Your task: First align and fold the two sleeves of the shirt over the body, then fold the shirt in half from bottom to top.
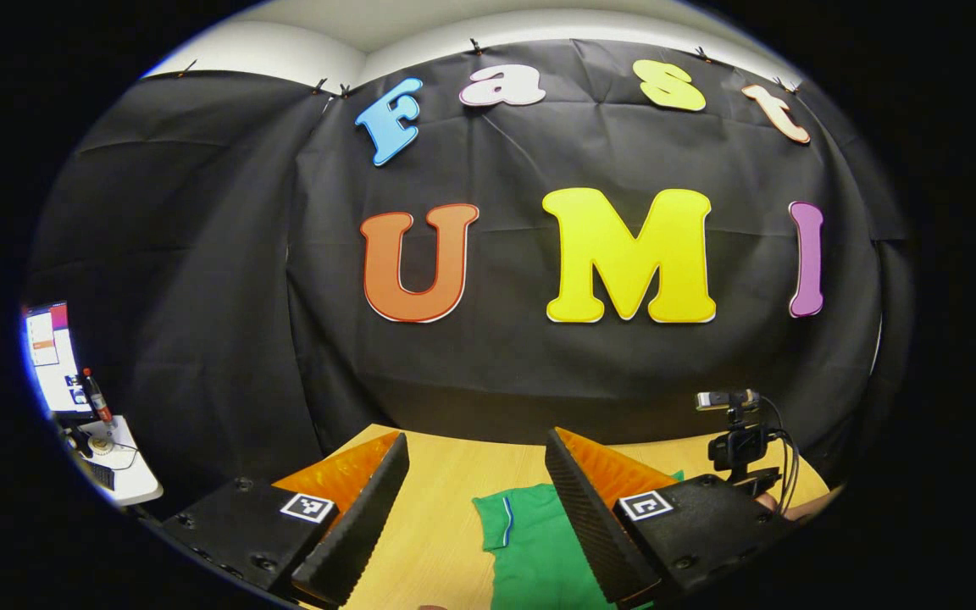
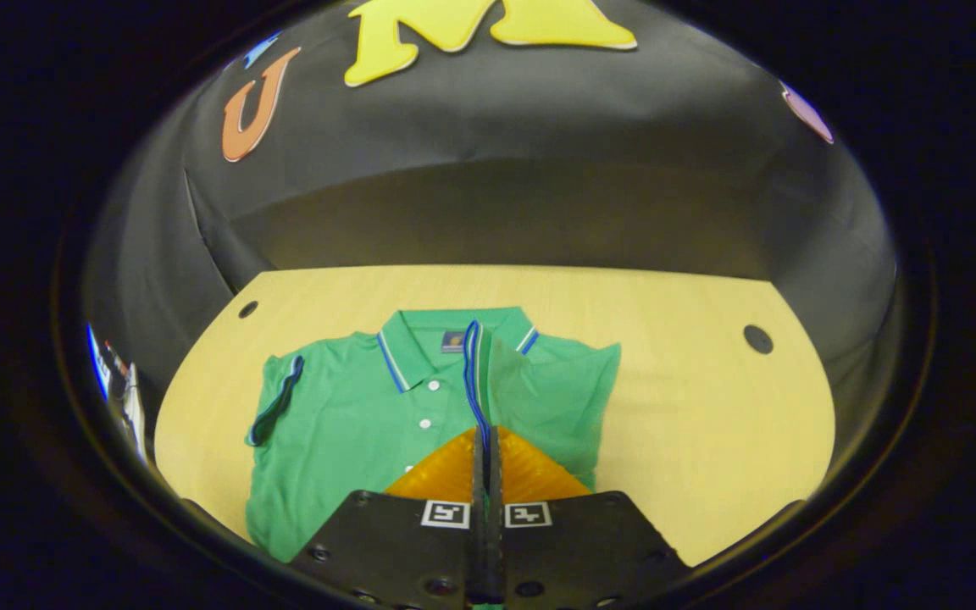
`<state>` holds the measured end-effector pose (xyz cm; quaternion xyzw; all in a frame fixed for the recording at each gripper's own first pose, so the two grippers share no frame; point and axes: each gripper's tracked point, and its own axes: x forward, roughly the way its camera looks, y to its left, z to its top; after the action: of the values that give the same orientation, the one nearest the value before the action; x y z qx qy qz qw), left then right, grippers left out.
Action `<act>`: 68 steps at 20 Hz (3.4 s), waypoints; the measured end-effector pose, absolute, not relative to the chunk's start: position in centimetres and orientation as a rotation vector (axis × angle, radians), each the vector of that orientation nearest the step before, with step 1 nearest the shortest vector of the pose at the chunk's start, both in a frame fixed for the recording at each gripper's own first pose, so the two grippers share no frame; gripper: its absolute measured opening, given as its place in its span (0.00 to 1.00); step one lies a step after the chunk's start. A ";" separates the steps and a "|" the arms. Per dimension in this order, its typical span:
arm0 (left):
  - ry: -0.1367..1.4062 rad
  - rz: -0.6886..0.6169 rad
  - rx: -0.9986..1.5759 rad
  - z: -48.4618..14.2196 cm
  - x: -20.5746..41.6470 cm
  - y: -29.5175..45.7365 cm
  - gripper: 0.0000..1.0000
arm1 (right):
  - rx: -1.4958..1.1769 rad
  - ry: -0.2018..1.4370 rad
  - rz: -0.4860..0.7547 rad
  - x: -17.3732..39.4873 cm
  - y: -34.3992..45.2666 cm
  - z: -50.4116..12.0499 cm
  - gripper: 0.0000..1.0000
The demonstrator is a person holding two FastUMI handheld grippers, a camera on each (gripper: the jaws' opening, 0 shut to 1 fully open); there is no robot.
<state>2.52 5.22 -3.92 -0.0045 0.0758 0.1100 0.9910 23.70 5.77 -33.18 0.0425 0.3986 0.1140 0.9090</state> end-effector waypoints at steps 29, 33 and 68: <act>0.598 0.030 0.027 -35.4 15.0 4.4 1.00 | -0.057 0.433 -0.029 4.2 -5.3 -11.7 0.97; 0.647 -0.011 0.037 -37.7 15.4 4.0 1.00 | -0.041 0.471 -0.068 4.1 -6.4 -12.7 0.97; 0.509 -0.153 0.003 -28.1 16.9 -10.3 1.00 | 0.002 0.404 -0.108 1.4 -9.8 -10.8 0.95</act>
<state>16.94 -10.31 -28.07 0.0015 0.2517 -0.0758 0.9648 1.38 -9.79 -10.83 0.0008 0.2005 -0.0536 0.9782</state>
